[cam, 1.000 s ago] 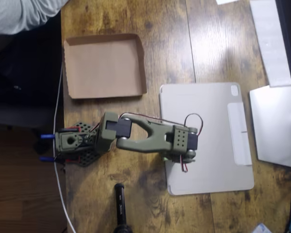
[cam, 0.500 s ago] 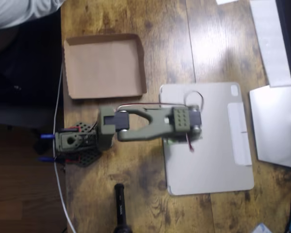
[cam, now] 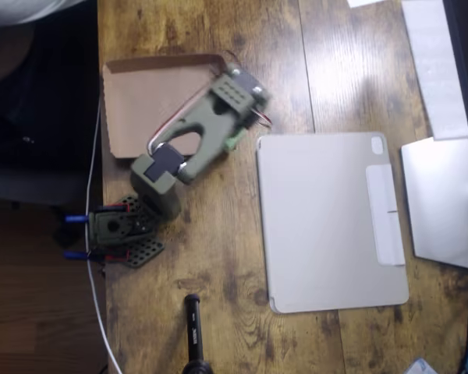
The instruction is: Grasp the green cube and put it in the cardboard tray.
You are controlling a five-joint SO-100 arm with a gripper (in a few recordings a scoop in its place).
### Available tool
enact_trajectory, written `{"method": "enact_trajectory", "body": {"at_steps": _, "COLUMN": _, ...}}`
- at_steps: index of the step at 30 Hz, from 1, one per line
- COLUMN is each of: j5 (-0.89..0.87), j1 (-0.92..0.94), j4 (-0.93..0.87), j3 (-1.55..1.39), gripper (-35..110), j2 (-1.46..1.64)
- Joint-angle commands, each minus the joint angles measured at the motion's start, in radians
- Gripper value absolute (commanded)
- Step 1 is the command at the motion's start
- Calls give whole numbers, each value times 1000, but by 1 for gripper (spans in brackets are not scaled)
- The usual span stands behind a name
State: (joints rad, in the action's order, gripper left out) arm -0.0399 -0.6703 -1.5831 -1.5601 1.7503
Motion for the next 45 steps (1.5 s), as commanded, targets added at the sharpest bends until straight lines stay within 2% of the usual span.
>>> {"method": "enact_trajectory", "body": {"at_steps": 1, "j5": -26, "j1": -103, "j4": -67, "j3": 126, "gripper": 13, "j2": -3}}
{"method": "enact_trajectory", "body": {"at_steps": 4, "j5": -41, "j1": -158, "j4": -110, "j3": 176, "gripper": 13, "j2": -23}}
{"method": "enact_trajectory", "body": {"at_steps": 10, "j5": -57, "j1": -170, "j4": 15, "j3": 9, "gripper": 13, "j2": -49}}
{"method": "enact_trajectory", "body": {"at_steps": 23, "j5": -71, "j1": -172, "j4": 120, "j3": -144, "gripper": 13, "j2": -37}}
{"method": "enact_trajectory", "body": {"at_steps": 27, "j5": -64, "j1": -167, "j4": 118, "j3": -150, "gripper": 13, "j2": -25}}
{"method": "enact_trajectory", "body": {"at_steps": 34, "j5": -52, "j1": -161, "j4": 109, "j3": -147, "gripper": 31, "j2": -14}}
{"method": "enact_trajectory", "body": {"at_steps": 40, "j5": -23, "j1": -146, "j4": 55, "j3": -110, "gripper": 31, "j2": -18}}
{"method": "enact_trajectory", "body": {"at_steps": 45, "j5": 48, "j1": -44, "j4": -52, "j3": 32, "gripper": 30, "j2": -11}}
